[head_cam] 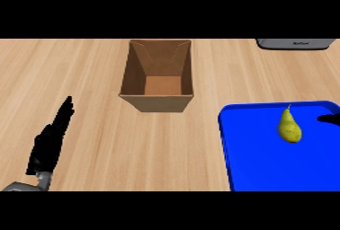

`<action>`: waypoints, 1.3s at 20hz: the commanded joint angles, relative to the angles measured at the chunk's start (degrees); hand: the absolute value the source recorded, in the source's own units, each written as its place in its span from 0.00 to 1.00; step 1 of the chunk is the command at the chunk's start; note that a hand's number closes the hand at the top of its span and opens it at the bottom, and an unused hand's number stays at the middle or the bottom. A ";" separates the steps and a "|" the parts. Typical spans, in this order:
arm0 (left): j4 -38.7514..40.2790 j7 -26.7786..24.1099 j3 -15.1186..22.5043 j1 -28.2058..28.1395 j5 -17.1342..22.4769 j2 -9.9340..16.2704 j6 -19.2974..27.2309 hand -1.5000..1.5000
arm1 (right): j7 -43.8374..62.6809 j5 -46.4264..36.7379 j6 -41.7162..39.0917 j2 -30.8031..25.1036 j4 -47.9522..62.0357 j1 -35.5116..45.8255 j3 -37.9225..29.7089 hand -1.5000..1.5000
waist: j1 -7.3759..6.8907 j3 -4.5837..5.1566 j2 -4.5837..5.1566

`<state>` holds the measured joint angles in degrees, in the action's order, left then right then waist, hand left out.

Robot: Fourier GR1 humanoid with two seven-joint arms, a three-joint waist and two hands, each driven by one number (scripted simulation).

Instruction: Pick the pear from the tray and place it in the cardboard box

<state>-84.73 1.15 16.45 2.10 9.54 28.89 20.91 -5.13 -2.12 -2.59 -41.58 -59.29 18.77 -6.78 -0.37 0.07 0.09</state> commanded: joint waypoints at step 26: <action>-4.53 5.67 -5.90 -1.91 -8.88 -6.13 -5.07 0.50 | 31.41 -16.10 -21.82 6.33 -13.58 -2.34 11.09 0.00 | 0.29 -0.07 -0.14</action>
<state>-87.73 5.03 10.82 0.80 3.08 24.22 15.89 24.61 -15.46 -24.98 -38.14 -70.72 18.47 4.05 -0.13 0.01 -0.03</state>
